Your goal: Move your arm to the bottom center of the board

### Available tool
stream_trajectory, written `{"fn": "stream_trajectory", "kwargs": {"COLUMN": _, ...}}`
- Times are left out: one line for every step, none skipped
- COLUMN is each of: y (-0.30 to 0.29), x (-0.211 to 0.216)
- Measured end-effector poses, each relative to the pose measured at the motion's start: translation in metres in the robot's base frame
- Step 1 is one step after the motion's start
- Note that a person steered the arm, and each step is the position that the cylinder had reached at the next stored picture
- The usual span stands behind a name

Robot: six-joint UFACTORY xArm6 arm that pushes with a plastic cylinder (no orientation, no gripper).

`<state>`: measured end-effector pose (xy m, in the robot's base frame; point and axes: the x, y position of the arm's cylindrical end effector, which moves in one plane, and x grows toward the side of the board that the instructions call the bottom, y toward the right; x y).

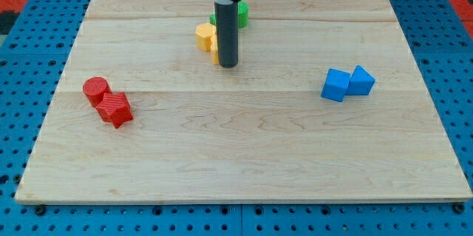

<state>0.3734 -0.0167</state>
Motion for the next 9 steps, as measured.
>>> {"fn": "stream_trajectory", "kwargs": {"y": 0.0, "x": -0.035}}
{"fn": "stream_trajectory", "kwargs": {"y": 0.0, "x": -0.043}}
{"fn": "stream_trajectory", "kwargs": {"y": 0.0, "x": -0.041}}
{"fn": "stream_trajectory", "kwargs": {"y": 0.0, "x": -0.008}}
{"fn": "stream_trajectory", "kwargs": {"y": 0.0, "x": 0.082}}
{"fn": "stream_trajectory", "kwargs": {"y": -0.008, "x": 0.142}}
{"fn": "stream_trajectory", "kwargs": {"y": -0.014, "x": 0.151}}
{"fn": "stream_trajectory", "kwargs": {"y": -0.014, "x": 0.151}}
{"fn": "stream_trajectory", "kwargs": {"y": -0.014, "x": 0.151}}
